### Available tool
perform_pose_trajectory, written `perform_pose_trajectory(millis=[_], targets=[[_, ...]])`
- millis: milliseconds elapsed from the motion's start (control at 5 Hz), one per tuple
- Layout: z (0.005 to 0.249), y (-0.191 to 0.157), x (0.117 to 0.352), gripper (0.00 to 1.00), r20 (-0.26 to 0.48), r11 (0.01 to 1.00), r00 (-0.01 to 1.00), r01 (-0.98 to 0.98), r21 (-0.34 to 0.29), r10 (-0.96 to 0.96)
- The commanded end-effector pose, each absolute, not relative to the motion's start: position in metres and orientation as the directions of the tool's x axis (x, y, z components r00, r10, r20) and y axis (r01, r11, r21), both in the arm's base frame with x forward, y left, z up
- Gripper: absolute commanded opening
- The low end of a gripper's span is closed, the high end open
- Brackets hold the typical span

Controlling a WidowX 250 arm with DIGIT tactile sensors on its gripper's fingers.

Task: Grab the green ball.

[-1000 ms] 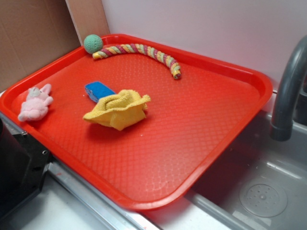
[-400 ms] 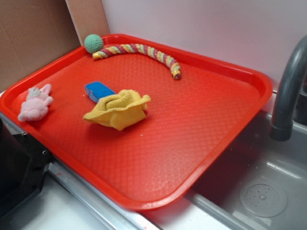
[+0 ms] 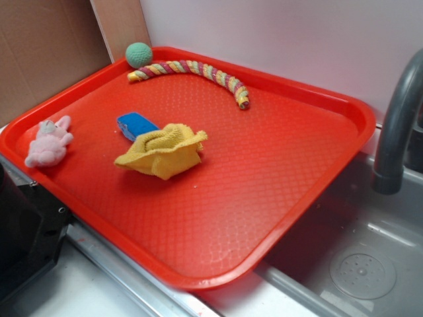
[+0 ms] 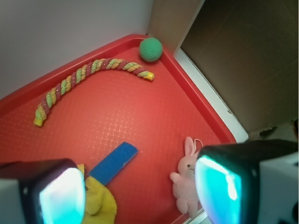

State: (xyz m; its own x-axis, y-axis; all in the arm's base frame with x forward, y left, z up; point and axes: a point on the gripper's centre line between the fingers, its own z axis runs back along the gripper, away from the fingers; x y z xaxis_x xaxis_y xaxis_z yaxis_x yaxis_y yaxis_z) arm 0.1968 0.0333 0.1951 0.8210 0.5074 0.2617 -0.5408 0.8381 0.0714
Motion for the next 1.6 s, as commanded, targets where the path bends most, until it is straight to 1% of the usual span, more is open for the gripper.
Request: perform_pose_trajectory(millis=[0,200,800,1000,1200,1400], targets=[[0.192,0.056,0.213,1.0,0.397,0.802,0.754,-0.594,0.071,0.523],[0.17,0.074,0.22,1.0,0.513,0.736,0.65,-0.675,0.05,0.561],[0.17,0.074,0.22,1.0,0.513,0.736,0.65,-0.675,0.05,0.561],[0.156,0.079,0.237,1.0,0.542,0.682,0.565,-0.731,-0.021,0.622],[0.151,0.09,0.254,1.0,0.598,0.618,0.468,-0.784,-0.057,0.65],[0.13,0.112,0.262,1.0,0.622,0.597,0.425,-0.798,-0.086,0.658]])
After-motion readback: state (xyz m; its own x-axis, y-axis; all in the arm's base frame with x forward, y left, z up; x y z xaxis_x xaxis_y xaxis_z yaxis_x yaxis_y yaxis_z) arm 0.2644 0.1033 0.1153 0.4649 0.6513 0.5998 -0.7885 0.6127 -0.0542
